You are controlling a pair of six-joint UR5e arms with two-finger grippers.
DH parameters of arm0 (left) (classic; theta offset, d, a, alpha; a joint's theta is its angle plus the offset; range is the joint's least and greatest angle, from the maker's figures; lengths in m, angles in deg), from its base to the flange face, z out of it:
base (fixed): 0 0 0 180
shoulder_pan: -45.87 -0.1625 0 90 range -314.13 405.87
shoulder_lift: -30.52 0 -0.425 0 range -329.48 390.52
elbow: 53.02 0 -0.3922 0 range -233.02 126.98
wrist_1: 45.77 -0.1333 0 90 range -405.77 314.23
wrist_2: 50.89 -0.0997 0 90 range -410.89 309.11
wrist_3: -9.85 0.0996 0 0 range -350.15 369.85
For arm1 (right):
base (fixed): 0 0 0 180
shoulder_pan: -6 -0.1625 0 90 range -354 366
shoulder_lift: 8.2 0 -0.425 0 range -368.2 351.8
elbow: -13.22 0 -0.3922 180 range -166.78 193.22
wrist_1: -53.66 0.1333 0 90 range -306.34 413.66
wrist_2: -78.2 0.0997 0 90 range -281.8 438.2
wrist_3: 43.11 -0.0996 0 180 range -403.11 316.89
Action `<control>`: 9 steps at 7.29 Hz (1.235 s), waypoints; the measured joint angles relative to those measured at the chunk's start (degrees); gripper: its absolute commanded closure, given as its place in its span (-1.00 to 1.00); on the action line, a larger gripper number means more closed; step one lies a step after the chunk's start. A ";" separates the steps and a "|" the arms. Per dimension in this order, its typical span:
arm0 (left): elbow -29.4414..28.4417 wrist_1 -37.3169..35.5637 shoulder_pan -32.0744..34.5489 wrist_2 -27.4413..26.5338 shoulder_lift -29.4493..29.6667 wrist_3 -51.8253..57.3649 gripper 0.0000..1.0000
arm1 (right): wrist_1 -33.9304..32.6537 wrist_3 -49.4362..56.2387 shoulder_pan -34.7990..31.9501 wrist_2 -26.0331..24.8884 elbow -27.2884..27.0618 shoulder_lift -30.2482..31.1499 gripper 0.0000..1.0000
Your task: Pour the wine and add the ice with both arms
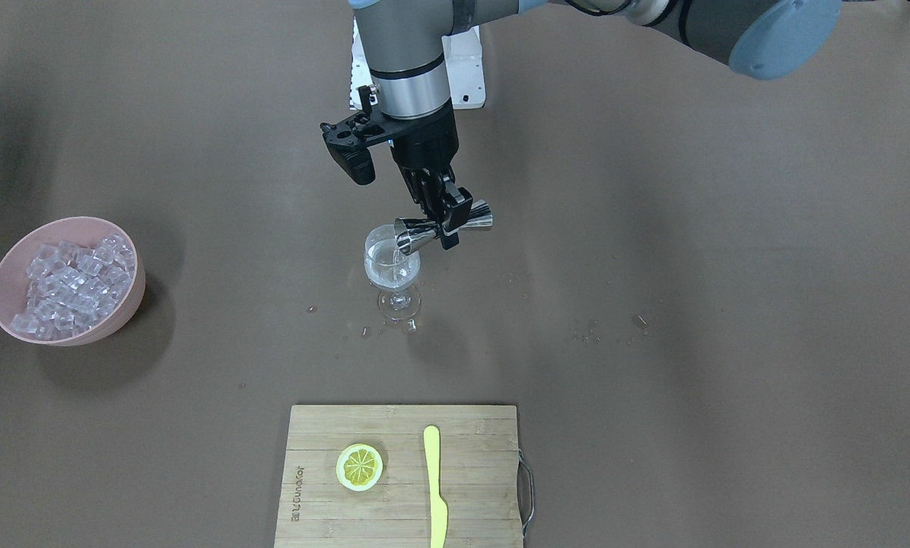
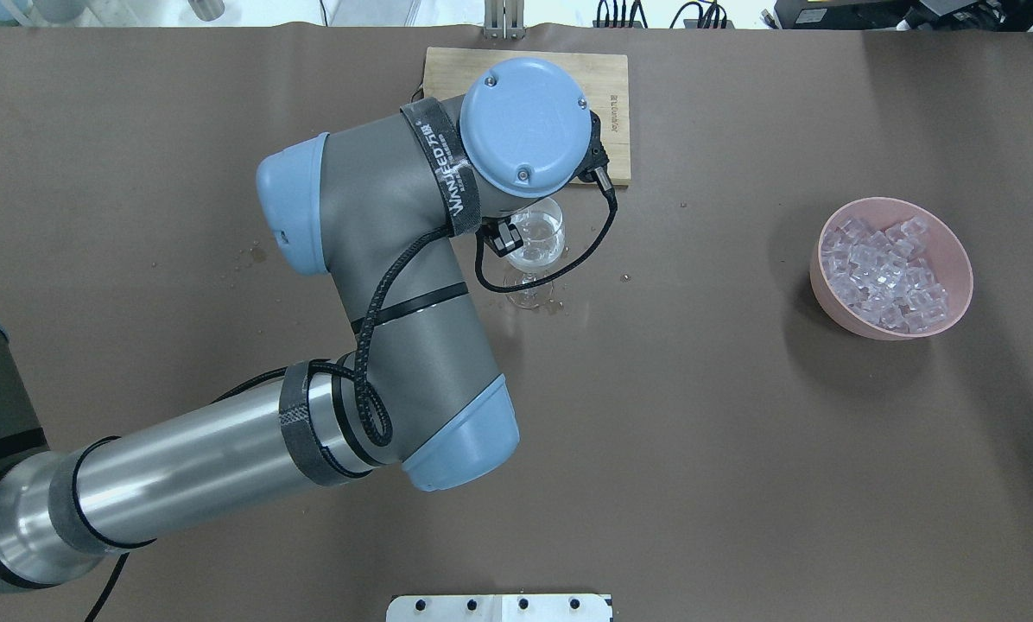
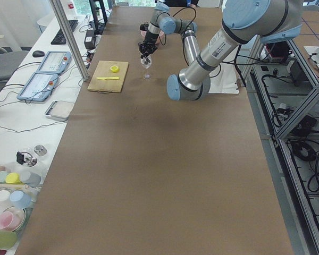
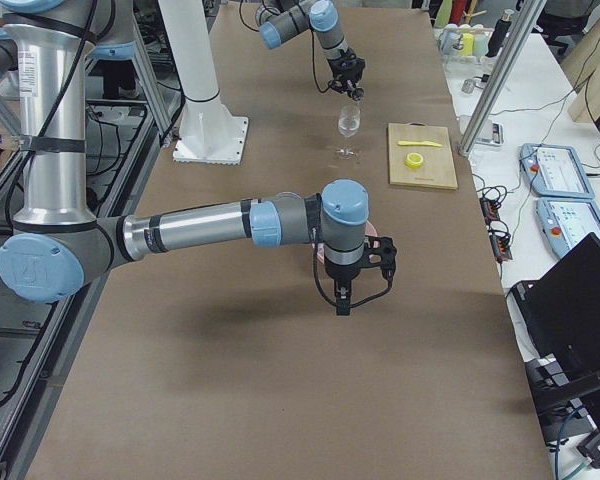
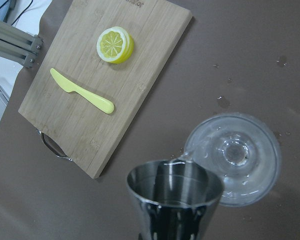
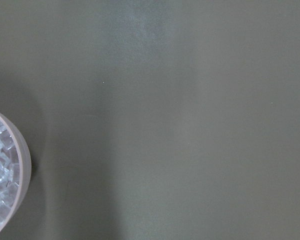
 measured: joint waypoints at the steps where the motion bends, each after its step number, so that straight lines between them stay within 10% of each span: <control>1: -0.07 -1.53 -0.48 -1.01 0.44 0.47 1.00 | 0.00 0.00 0.00 0.00 0.01 0.02 -1.00; 9: -2.05 -11.88 -5.67 -9.33 5.24 0.86 1.00 | -0.02 0.00 0.00 0.04 -0.01 0.30 -1.00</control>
